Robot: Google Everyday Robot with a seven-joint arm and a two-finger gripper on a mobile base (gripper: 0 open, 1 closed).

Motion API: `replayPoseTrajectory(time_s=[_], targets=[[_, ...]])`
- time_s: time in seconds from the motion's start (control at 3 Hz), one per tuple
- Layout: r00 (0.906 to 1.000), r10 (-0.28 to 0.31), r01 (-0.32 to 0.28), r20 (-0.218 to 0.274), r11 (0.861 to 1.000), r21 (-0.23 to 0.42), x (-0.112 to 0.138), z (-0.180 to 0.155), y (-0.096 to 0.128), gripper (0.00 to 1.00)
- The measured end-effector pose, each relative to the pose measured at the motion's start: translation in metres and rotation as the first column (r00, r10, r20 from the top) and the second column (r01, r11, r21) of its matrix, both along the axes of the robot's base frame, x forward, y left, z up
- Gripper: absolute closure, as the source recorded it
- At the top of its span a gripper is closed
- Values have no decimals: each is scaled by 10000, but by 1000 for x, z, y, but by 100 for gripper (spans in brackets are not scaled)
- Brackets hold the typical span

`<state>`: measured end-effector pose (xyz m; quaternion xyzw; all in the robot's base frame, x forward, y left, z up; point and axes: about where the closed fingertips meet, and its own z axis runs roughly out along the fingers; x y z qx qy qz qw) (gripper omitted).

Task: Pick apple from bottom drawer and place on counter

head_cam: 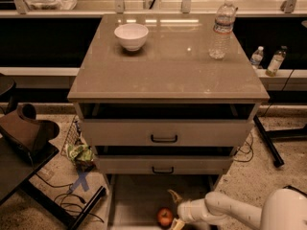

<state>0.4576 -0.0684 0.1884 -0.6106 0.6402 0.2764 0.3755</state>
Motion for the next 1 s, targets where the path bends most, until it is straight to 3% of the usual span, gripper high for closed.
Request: replayPoseTrajectory(time_s=[1.0], targets=[[9988, 7, -4, -486, 10000, 61, -14, -51, 26, 0]])
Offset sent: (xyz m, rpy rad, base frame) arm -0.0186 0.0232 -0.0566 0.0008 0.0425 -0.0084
